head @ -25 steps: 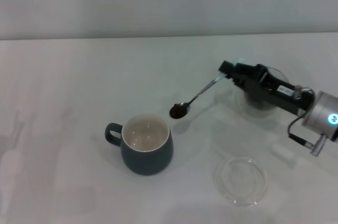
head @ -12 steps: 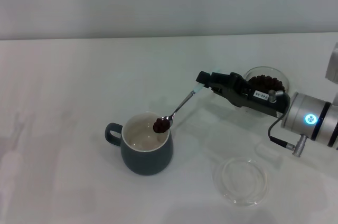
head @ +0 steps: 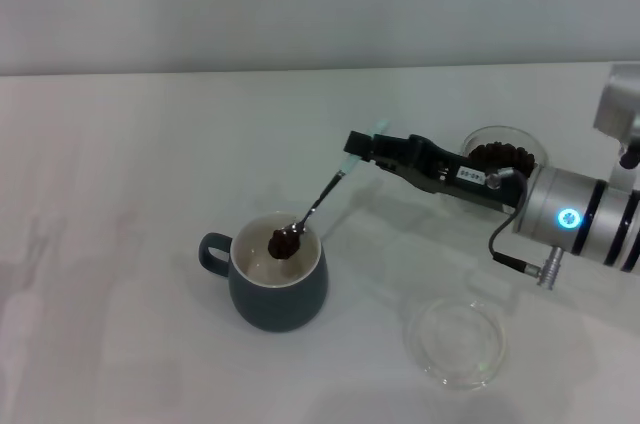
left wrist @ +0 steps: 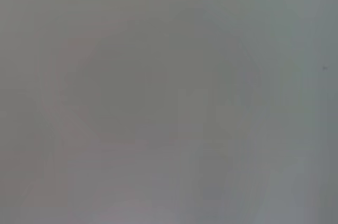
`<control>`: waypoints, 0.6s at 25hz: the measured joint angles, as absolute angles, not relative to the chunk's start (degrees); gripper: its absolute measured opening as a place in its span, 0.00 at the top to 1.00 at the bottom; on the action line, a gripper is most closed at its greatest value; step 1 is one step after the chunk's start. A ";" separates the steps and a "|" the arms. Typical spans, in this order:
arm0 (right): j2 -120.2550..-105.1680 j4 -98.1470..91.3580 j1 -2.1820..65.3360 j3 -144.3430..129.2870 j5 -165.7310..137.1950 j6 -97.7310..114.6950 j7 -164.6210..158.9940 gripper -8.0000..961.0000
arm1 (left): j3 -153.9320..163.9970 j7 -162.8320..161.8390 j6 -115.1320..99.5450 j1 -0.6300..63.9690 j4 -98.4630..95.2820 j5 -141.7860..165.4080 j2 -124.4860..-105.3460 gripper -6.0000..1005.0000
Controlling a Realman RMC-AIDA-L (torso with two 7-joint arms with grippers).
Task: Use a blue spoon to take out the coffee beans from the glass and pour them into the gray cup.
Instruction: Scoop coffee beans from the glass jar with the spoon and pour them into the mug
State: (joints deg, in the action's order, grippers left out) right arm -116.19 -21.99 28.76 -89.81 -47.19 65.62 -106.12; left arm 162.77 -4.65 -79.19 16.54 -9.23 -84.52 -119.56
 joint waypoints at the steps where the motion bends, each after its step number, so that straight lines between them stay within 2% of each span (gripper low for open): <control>1: -116.20 -22.32 28.83 -90.14 -47.19 65.47 -105.59 0.85 | 162.77 -4.65 -79.19 16.51 -9.23 -84.50 -119.59 0.13; 15: -116.14 -24.54 28.57 -91.60 -47.32 65.86 -98.98 0.85 | 162.77 -4.66 -79.19 15.99 -9.32 -84.46 -119.59 0.13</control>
State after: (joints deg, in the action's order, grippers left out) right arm -116.14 -24.54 28.57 -91.60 -47.32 65.86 -98.98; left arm 162.77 -4.66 -79.19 15.99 -9.32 -84.46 -119.59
